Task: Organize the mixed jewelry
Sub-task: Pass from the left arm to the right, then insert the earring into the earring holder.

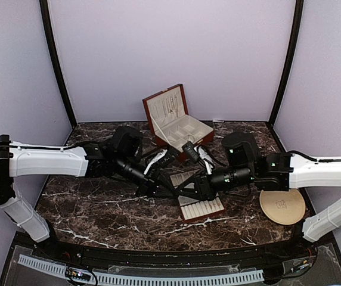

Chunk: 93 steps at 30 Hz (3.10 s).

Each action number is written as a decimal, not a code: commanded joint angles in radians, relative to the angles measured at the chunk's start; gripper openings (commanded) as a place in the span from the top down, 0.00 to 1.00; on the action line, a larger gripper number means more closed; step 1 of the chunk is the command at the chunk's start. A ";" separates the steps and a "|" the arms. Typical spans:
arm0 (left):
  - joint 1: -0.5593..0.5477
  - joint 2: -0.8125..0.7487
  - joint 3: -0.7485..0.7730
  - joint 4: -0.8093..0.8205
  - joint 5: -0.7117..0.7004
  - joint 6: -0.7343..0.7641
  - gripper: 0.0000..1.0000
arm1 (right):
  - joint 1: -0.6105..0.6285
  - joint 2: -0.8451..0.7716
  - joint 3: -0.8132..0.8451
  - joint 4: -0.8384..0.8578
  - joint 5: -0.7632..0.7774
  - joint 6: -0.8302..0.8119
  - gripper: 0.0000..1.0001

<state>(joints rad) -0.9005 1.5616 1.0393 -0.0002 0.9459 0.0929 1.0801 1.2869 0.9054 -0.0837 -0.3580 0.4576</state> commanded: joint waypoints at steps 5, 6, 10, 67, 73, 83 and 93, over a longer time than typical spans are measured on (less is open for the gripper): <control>-0.001 -0.006 -0.012 -0.007 0.020 0.012 1.00 | 0.012 0.001 0.025 0.023 0.025 -0.005 0.87; -0.001 -0.006 -0.013 -0.007 0.016 0.012 1.00 | 0.012 -0.003 0.023 0.025 0.037 -0.003 0.88; -0.001 -0.006 -0.009 -0.013 -0.008 0.010 0.81 | 0.012 -0.012 0.021 0.001 0.128 0.009 0.90; 0.244 -0.225 0.006 -0.113 -0.555 -0.027 0.45 | -0.110 0.336 -0.234 0.338 0.390 0.084 0.89; 0.244 -0.226 0.007 -0.113 -0.552 -0.024 0.45 | -0.111 0.349 -0.233 0.338 0.374 0.085 0.89; 0.245 -0.219 0.009 -0.115 -0.553 -0.024 0.45 | -0.108 0.339 -0.248 0.338 0.333 0.098 0.89; 0.245 -0.214 0.008 -0.114 -0.548 -0.025 0.45 | -0.101 0.302 -0.257 0.289 0.350 0.102 0.90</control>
<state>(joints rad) -0.6582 1.3487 1.0412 -0.1196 0.3954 0.0700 0.9699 1.6180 0.6697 0.2428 -0.0067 0.5526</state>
